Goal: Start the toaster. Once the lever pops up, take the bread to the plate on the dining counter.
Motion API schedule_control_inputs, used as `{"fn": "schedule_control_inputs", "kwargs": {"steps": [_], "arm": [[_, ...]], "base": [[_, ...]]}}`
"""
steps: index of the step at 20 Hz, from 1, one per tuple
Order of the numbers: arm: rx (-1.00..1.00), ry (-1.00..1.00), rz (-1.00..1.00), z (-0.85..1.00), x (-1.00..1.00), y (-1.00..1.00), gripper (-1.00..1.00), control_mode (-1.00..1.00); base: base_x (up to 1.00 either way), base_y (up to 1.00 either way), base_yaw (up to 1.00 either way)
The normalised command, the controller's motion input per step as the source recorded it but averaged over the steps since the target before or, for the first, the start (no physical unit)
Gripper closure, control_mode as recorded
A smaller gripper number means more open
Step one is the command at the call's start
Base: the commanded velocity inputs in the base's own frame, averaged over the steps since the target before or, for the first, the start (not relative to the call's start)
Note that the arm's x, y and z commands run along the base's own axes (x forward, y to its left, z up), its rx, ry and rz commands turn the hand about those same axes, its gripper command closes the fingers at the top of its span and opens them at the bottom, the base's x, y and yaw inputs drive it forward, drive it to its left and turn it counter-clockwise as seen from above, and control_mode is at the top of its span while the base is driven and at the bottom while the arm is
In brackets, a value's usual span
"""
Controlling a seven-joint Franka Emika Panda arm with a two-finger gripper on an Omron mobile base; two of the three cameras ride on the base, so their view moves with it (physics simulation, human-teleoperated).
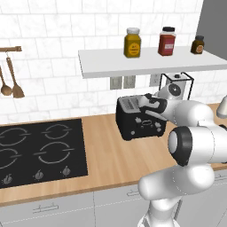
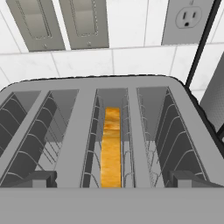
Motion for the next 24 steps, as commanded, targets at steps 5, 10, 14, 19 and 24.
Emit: {"fn": "schedule_control_inputs", "kwargs": {"steps": [5, 10, 14, 19, 24], "arm": [[0.0, 0.0, 0.0, 0.0, 0.0, 0.0, -1.0, -1.0], [0.0, 0.0, 0.0, 0.0, 0.0, 0.0, -1.0, -1.0], [0.0, 0.0, 0.0, 0.0, 0.0, 0.0, -1.0, -1.0], [0.0, 0.0, 0.0, 0.0, 0.0, 0.0, -1.0, -1.0], [0.0, 0.0, 0.0, 0.0, 0.0, 0.0, -1.0, -1.0]], "base": [[0.0, 0.0, 0.0], [0.0, 0.0, 0.0], [0.0, 0.0, 0.0], [0.0, 0.0, 0.0], [0.0, 0.0, 0.0]]}}
